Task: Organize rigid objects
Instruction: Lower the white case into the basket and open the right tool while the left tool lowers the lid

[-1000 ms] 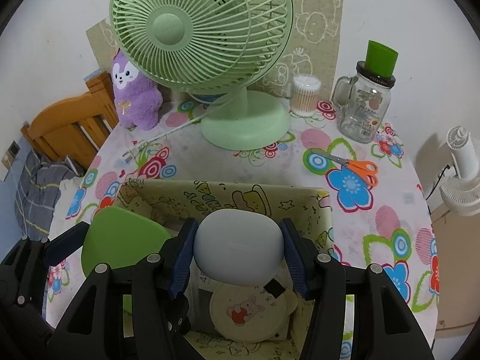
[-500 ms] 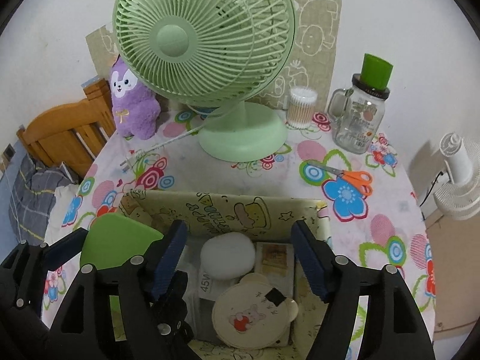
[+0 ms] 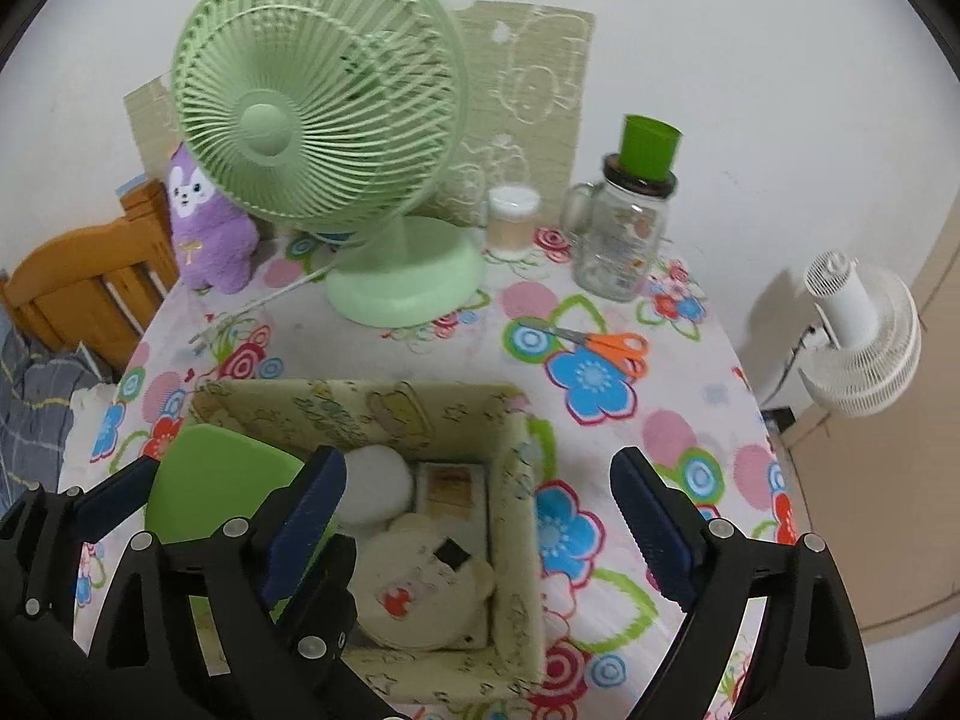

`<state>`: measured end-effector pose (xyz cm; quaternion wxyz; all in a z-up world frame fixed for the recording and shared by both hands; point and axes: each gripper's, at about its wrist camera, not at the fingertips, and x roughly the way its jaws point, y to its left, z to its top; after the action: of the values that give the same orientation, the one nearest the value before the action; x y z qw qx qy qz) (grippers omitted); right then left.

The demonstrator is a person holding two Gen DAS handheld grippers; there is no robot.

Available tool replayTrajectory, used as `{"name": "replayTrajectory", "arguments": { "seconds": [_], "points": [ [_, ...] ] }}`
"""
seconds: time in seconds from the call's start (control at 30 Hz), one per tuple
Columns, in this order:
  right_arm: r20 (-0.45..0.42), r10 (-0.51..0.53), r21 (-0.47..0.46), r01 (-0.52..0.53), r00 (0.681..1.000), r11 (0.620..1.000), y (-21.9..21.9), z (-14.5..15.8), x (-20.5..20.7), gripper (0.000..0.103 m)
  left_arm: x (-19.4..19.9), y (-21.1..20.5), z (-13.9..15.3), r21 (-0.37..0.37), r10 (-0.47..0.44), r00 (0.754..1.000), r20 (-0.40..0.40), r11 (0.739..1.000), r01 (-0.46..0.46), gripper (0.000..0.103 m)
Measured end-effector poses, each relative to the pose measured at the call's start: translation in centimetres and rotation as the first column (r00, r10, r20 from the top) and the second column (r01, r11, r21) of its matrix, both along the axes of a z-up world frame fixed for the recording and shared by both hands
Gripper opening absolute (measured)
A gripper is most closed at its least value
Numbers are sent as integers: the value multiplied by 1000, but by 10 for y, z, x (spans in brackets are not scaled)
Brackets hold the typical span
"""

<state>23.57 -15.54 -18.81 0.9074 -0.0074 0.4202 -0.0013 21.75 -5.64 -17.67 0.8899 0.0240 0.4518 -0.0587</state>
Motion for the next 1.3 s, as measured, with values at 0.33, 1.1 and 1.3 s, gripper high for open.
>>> {"name": "replayTrajectory", "arguments": {
  "seconds": [0.33, 1.1, 1.3],
  "points": [
    [-39, -24, -11, 23, 999, 1000, -19, -13, -1, 92, 4, -17, -14, -3, -29, 999, -36, 1000, 29, 95],
    [-129, -75, 10, 76, 989, 997, -49, -48, 6, 92, 20, -44, -52, 63, -75, 992, -104, 995, 81, 95],
    [-146, -87, 25, 91, 986, 995, -52, -51, 5, 92, 21, -47, -54, 76, -92, 989, -120, 992, 101, 96]
  ]
}}
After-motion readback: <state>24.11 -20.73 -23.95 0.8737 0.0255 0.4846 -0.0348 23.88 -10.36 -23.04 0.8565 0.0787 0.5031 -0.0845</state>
